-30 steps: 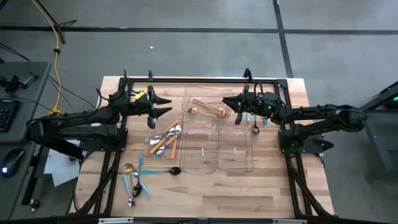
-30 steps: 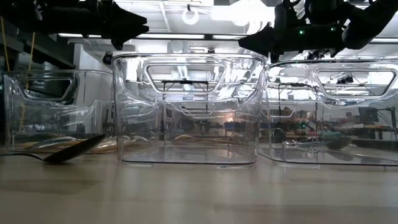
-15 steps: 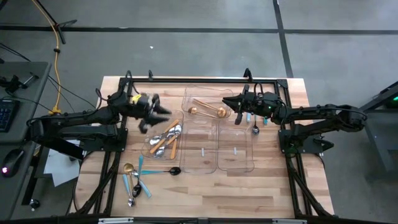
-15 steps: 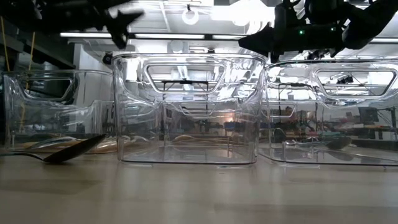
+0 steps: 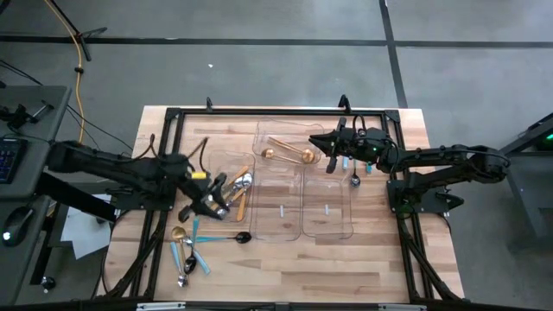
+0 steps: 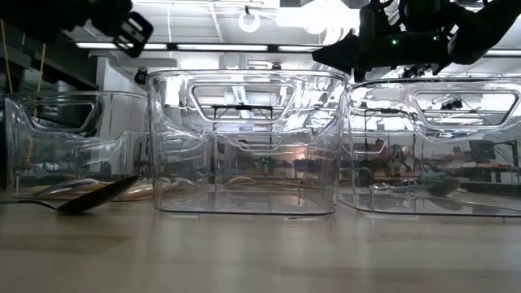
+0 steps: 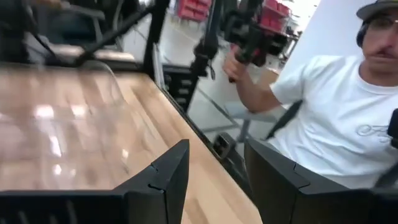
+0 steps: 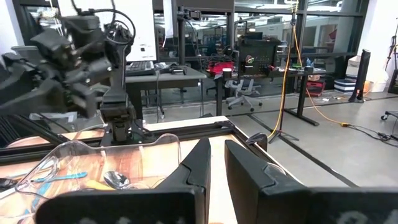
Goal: Sort silverware by color (type)
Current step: Put the gold spoon into the top transparent bin
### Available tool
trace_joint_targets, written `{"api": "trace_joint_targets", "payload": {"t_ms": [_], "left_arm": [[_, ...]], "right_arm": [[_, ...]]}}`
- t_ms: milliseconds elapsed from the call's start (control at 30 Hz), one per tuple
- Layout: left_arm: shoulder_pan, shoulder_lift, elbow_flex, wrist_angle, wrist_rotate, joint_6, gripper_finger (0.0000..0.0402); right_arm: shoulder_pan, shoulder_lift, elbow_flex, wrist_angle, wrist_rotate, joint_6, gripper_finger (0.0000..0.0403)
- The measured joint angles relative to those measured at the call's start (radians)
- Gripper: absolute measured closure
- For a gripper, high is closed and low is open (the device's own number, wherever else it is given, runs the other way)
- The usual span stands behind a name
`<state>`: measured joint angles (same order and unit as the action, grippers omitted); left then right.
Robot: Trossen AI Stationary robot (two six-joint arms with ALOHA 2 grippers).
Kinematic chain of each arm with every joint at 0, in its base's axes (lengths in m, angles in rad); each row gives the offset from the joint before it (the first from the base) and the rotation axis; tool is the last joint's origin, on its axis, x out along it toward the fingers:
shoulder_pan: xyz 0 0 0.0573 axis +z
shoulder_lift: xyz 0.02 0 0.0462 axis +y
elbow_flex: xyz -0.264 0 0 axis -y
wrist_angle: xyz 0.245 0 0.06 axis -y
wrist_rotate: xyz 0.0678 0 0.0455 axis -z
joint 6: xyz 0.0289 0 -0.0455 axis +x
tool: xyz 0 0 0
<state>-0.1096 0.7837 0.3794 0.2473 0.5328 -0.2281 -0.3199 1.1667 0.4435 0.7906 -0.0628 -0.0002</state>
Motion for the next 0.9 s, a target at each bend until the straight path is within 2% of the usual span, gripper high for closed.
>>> {"api": "trace_joint_targets", "payload": {"t_ms": [133,200,300,400,467,533,667,800,900], "left_arm": [[-0.132,0.0,0.018,-0.008,-0.077,-0.055,0.0257],[-0.209,0.0,0.056,-0.056,-0.175,-0.073,0.0257],[-0.333,0.018,0.131,-0.262,-0.366,-0.123,0.0257],[-0.469,0.069,0.224,-0.471,-0.555,-0.24,0.0257],[-0.552,0.125,0.29,-0.585,-0.633,-0.331,0.0257],[-0.626,0.195,0.353,-0.68,-0.662,-0.407,0.0257],[-0.746,0.345,0.471,-0.735,-0.67,-0.466,0.0257],[-0.83,0.485,0.537,-0.778,-0.656,-0.382,0.0257],[-0.873,0.57,0.544,-0.839,-0.586,-0.339,0.0257]], "right_arm": [[0.0,0.0,0.0,-0.009,0.0,0.0,0.037],[0.0,0.0,0.0,-0.021,0.0,0.0,0.037],[0.0,0.0,0.0,-0.036,0.0,0.0,0.037],[0.0,0.0,0.0,-0.049,0.0,0.001,0.037],[0.0,0.0,0.0,-0.051,0.0,0.001,0.037],[0.0,0.0,0.0,-0.055,0.0,0.004,0.037],[0.0,0.0,0.0,-0.062,0.0,0.035,0.037],[0.0,0.0,0.0,-0.073,0.0,0.048,0.037],[0.0,0.0,0.0,-0.076,-0.001,0.048,0.037]]}}
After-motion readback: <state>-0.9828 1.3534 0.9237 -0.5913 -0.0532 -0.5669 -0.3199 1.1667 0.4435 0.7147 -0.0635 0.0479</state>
